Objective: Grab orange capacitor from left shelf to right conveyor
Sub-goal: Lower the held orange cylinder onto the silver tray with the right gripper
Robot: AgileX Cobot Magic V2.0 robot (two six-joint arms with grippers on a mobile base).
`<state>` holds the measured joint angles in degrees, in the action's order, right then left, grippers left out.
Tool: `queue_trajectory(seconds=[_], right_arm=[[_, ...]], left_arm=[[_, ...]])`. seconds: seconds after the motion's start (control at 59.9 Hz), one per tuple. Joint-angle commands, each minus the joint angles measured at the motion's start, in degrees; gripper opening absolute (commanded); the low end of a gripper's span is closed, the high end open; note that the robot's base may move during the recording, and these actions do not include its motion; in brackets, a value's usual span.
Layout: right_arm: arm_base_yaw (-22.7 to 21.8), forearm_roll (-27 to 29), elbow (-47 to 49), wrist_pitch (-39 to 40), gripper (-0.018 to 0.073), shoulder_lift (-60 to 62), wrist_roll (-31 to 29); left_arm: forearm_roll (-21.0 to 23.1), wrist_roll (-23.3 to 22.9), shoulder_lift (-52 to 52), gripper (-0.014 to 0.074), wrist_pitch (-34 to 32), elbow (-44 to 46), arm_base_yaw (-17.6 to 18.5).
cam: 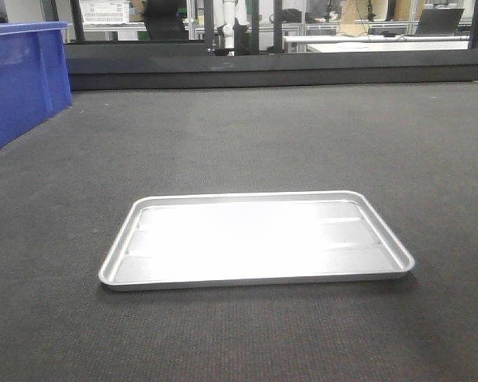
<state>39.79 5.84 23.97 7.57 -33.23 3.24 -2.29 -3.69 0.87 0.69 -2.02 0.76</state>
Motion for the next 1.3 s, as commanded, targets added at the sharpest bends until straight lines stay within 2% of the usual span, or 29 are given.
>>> queue_trajectory(seconds=[0.0,0.167,0.401,0.551,0.735,1.018,1.185,1.286], right_arm=[[-0.1,-0.4,2.7,9.4,0.0053,-7.7,-0.4],[-0.1,-0.4,2.7,20.1,0.0053,-21.6,-0.4],[-0.1,-0.5,2.7,40.4,0.0053,-40.2,-0.4],[-0.1,-0.5,2.7,47.9,0.0053,-49.0,-0.4],[-0.1,-1.0,2.7,53.4,0.0064,-56.2,-0.3],[-0.1,-3.8,2.7,56.0,0.0262,-61.1,1.6],[-0.1,-3.8,2.7,56.3,0.045,-62.2,1.6],[-0.1,-3.8,2.7,56.5,0.0524,-62.2,1.8]], left_arm=[[0.1,-0.4,0.4,-0.0126,-5.2,-1.2,0.1],[0.1,-0.4,0.4,-0.0126,-5.2,-1.2,0.1],[0.1,-0.4,0.4,-0.0126,-5.2,-1.2,0.1],[0.1,-0.4,0.4,-0.0126,-5.2,-1.2,0.1],[0.1,-0.4,0.4,-0.0126,-5.2,-1.2,0.1],[0.1,-0.4,0.4,-0.0126,-5.2,-1.2,0.1],[0.1,-0.4,0.4,-0.0126,-5.2,-1.2,0.1],[0.1,-0.4,0.4,-0.0126,-5.2,-1.2,0.1]])
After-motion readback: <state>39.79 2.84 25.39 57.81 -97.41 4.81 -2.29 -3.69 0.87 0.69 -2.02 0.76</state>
